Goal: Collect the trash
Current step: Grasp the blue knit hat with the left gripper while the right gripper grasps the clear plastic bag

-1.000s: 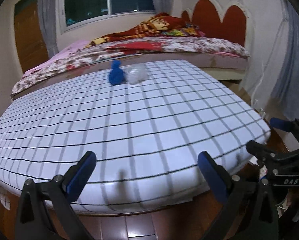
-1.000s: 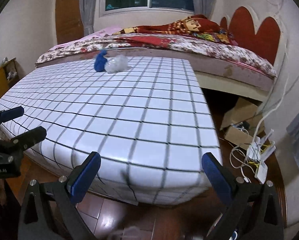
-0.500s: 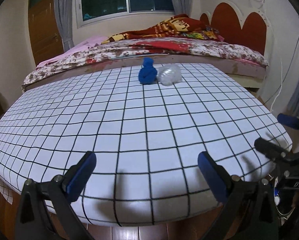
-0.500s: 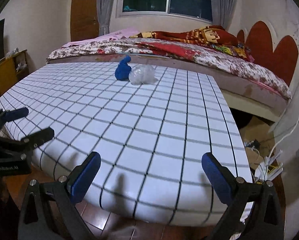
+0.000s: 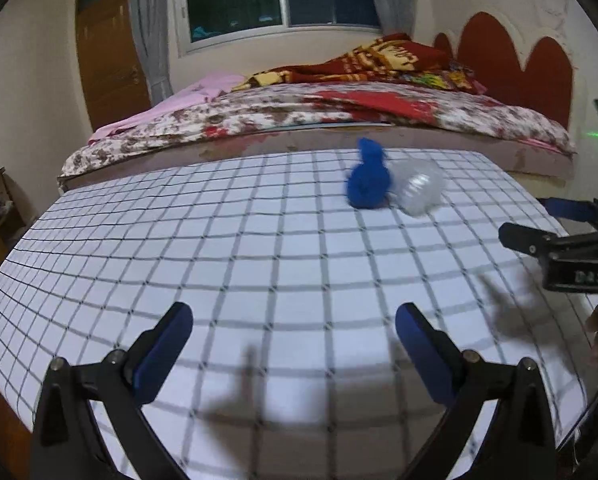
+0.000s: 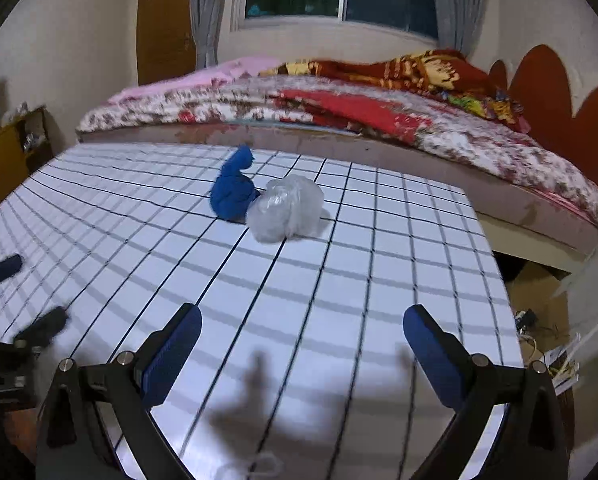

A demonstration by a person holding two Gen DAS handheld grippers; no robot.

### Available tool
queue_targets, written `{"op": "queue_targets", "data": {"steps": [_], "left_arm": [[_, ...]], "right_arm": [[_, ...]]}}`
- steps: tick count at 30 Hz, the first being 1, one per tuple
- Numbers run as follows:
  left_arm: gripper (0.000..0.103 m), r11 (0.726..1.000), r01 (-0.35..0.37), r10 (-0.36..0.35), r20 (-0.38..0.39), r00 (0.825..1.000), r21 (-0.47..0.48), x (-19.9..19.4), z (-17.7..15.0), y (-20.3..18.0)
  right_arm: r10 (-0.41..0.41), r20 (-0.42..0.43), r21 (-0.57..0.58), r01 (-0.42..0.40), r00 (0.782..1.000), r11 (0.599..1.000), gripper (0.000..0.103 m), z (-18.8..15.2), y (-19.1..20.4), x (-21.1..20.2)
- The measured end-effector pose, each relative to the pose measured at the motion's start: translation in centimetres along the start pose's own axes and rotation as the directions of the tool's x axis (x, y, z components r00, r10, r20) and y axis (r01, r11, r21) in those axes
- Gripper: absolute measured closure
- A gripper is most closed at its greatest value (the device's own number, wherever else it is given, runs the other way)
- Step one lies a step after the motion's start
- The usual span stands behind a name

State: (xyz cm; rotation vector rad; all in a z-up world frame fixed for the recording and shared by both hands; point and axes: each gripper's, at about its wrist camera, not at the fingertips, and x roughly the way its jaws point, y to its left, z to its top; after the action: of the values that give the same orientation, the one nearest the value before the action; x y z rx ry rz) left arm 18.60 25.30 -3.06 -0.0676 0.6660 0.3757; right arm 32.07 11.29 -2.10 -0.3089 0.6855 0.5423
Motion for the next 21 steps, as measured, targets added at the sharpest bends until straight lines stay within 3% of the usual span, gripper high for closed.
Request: {"op": "queue_targets", "data": {"steps": [6,9,14,15,16,21], "left_arm": [[0.001,1.000,-0.020,0.020,-0.033,0.999,-0.015,3.4,1.8,1.9],[0.001,1.000,-0.014,0.014,-0.055,0.998,-0.013,4.8,2.3,2.1],[0.001,0.999,0.028,-0.030,-0.083,0.996,-0.029,7.1,3.4,1.2],[0.001,0.998,0.042,-0.045,-0.086,0.995,-0.036,7.5,3.8,1.0],[0.001,0.997,0.057,-0.061,-0.088,0.994,-0.042,8.0,4.2,0.6],[0.002,0.988,0.146,-0.151,-0.095,0.984,-0.056,10.5,6.1,-2.1]], "right_arm": [[0.025,-0.036,0.068,-0.023,0.999,0.997,0.003,4.7,-0.4,6.1],[0.031,-0.067,0.087,-0.025,0.997,0.996,0.019,6.0,-0.2,8.7],[0.063,-0.133,0.094,-0.051,0.989,0.994,0.028,6.7,-0.1,13.0],[0.088,-0.140,0.105,-0.073,0.986,0.992,0.051,6.8,-0.4,13.5],[0.091,-0.137,0.112,-0.076,0.986,0.991,0.056,6.9,-0.7,13.7],[0.033,-0.120,0.084,-0.023,0.992,0.996,0.060,6.9,-3.1,13.2]]}}
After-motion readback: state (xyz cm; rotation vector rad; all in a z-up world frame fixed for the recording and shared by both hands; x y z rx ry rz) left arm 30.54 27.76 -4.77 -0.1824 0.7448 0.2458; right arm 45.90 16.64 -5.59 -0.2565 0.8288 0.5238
